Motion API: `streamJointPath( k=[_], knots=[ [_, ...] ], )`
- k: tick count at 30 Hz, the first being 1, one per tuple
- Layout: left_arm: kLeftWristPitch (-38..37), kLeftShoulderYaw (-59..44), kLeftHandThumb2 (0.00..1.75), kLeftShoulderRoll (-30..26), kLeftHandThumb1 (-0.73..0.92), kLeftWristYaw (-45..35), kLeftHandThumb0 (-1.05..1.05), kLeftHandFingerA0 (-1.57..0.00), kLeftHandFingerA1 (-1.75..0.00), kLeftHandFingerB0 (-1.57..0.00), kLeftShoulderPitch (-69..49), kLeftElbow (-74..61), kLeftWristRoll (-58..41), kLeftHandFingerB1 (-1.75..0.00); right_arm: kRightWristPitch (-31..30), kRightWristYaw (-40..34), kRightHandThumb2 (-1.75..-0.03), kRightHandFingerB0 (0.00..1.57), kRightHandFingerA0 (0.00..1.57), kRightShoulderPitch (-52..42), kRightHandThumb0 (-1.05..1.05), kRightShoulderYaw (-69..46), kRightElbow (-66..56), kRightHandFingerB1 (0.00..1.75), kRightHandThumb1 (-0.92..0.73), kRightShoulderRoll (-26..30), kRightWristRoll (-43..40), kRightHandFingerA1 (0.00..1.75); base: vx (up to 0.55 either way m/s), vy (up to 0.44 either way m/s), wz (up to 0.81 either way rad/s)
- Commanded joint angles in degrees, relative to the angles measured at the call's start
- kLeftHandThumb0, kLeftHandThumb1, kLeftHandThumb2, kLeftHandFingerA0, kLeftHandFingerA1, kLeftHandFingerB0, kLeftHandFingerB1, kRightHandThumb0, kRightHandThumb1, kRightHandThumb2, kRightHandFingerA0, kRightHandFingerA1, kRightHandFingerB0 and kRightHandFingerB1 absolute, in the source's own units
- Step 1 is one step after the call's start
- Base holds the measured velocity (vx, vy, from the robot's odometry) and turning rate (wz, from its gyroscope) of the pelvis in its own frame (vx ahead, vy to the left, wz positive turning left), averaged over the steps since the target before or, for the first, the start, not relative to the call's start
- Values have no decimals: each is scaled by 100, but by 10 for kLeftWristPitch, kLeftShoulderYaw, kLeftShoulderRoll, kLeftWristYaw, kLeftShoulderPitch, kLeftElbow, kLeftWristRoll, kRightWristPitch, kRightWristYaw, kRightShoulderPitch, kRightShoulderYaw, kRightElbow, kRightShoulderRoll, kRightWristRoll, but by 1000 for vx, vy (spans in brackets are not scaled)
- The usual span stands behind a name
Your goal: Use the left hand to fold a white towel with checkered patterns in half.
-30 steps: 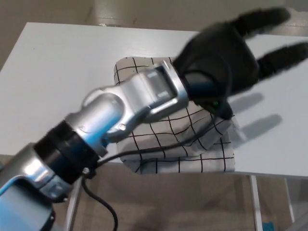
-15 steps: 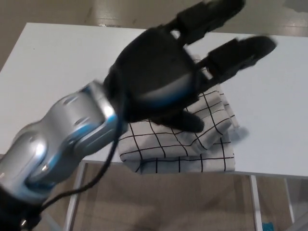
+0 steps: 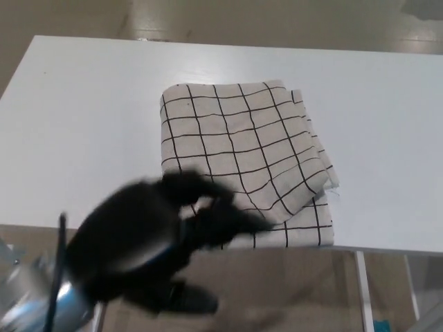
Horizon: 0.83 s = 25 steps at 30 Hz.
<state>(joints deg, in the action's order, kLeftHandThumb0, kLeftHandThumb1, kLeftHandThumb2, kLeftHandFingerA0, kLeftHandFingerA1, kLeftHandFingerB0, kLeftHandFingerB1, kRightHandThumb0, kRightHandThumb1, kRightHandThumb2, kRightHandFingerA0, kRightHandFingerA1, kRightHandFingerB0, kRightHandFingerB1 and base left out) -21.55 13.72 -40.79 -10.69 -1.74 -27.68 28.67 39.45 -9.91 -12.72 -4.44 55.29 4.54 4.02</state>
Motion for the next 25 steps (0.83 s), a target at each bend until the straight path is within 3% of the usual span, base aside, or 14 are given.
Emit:
streamJointPath(
  k=[1,6,7,8,14,15,16,17,18,19,25],
  knots=[
    [-169,-159,60,-97,64,-141,-67,-65,-42,-58,-500,-47,-487,-38,9,-9,-64,31,25,-24,-48,-1,37,32,-83,11,10,34,0,0,0],
    [-195,-155,60,-62,63,-121,-66,-72,-44,-64,-515,62,-439,-40,8,-16,-64,31,26,-32,-48,3,37,33,-83,6,15,33,0,0,0],
    [-193,-148,67,-51,55,-115,-71,-74,-49,-64,-502,91,-422,-44,9,-20,-65,31,26,-32,-47,4,37,33,-83,7,18,33,0,0,0],
    [-184,-139,60,-27,64,-108,-66,-80,-46,-69,-473,152,-400,-41,7,-39,-65,31,26,-25,-47,12,38,33,-84,8,34,34,0,0,0],
    [-158,-117,60,47,65,-80,-67,-85,-47,-68,-400,338,-319,-41,6,-26,-65,31,26,-29,-48,11,36,33,-84,15,27,34,0,0,0],
    [-151,-117,60,55,65,-74,-65,-79,-46,-64,-384,362,-307,-40,4,-24,-64,31,26,-27,-48,10,33,33,-84,15,24,34,0,0,0],
    [-110,-121,67,90,56,-48,-68,-57,-46,-50,-323,457,-276,-41,-2,-23,-65,31,26,-22,-48,8,26,32,-84,14,20,33,0,0,0],
    [-99,-123,67,100,56,-42,-68,-57,-46,-50,-307,482,-268,-41,-4,-22,-65,31,26,-20,-48,7,24,32,-84,13,19,33,0,0,0],
    [-85,-129,89,116,50,-28,-64,-43,-54,-30,-286,522,-264,-46,-2,-22,-64,31,26,-22,-49,7,23,32,-84,12,18,34,0,0,0],
    [-50,-151,59,150,61,-10,-66,-39,-39,-39,-248,589,-277,-33,4,-18,-64,31,25,-25,-49,5,23,32,-84,9,12,35,0,0,0],
    [41,-222,58,208,55,9,-63,-29,-40,-31,-144,700,-336,-32,10,0,-64,32,25,-14,-49,-7,19,32,-83,-1,-13,35,0,0,0]
  ],
)
